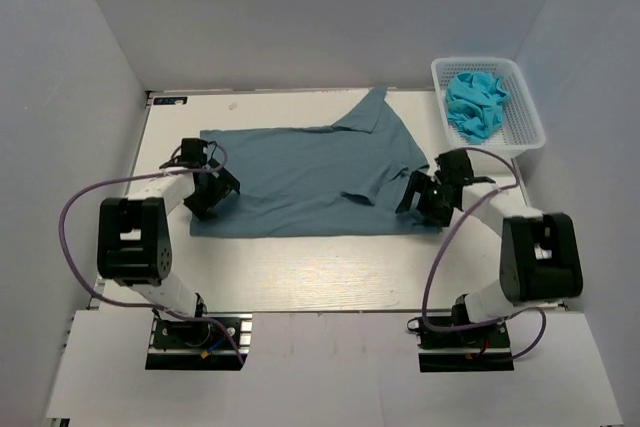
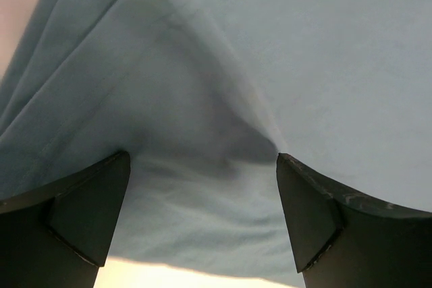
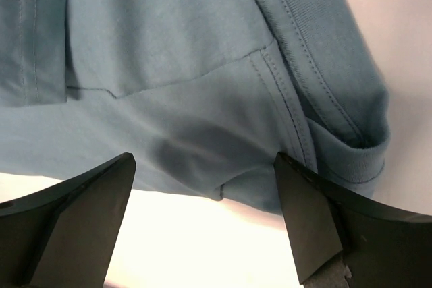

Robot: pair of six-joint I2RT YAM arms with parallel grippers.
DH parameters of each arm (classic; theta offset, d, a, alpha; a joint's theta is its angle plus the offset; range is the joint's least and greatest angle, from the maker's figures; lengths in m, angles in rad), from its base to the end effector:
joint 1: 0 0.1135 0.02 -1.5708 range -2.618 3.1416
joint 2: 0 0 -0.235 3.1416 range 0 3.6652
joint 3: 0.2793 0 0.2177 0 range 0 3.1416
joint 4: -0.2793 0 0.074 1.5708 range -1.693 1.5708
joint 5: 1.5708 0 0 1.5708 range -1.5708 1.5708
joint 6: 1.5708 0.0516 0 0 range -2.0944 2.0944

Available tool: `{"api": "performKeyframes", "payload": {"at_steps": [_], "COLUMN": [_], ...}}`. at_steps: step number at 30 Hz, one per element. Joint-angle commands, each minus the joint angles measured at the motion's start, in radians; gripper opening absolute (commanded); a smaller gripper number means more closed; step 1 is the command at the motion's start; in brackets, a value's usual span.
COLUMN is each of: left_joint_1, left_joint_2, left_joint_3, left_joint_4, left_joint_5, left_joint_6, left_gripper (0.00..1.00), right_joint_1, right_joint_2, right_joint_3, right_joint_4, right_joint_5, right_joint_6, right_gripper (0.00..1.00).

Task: Fold and stack the t-shirts
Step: Fold the flattened tshirt in 1/3 of the way

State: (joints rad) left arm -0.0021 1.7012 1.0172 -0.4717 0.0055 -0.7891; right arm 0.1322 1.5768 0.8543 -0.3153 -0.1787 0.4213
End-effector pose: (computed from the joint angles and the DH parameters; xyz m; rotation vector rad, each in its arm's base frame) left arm 0.3013 -0.0009 0.1459 -1.0535 2.5418 -0.2303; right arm 0.2778 0.0462 0.1477 0.3170 2.6269 0.4253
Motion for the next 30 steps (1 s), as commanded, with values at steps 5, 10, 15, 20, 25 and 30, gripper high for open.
{"api": "performKeyframes", "payload": {"at_steps": [5,10,15,20,25,30], "left_joint_1": [-0.006,-0.006,0.004,0.004,0.004,0.004], "left_joint_2": [-0.374,-0.486,-0.486,-0.477,-0.466,-0.457], "left_joint_3": [-0.198,-0.091,-0.009,0.012,0.030,0.041], "left_joint_4": [-0.326,-0.357,-0.396,-0.387,-0.406,-0.429], "left_joint_5": [-0.110,-0.165,-0.212,-0.213,-0.232,-0.242], "left_joint_6": [-0.029,-0.010,0.008,0.017,0.027,0.036], "left_gripper": [1.00,1.00,1.00,1.00,1.00,1.00], "right_joint_1": [0.020,0.079,0.142,0.216,0.263,0.285], "right_joint_2": [-0.283,-0.340,-0.296,-0.204,-0.094,0.008], "right_joint_3": [-0.121,0.093,0.091,0.039,0.052,0.077], "right_joint_4": [-0.374,-0.426,-0.334,-0.216,-0.107,-0.065], "right_joint_5": [0.028,-0.034,-0.153,-0.191,-0.211,-0.191], "right_joint_6": [-0.013,-0.121,-0.099,-0.075,-0.050,-0.050], "right_gripper": [0.90,0.90,0.90,0.90,0.90,0.90]}}
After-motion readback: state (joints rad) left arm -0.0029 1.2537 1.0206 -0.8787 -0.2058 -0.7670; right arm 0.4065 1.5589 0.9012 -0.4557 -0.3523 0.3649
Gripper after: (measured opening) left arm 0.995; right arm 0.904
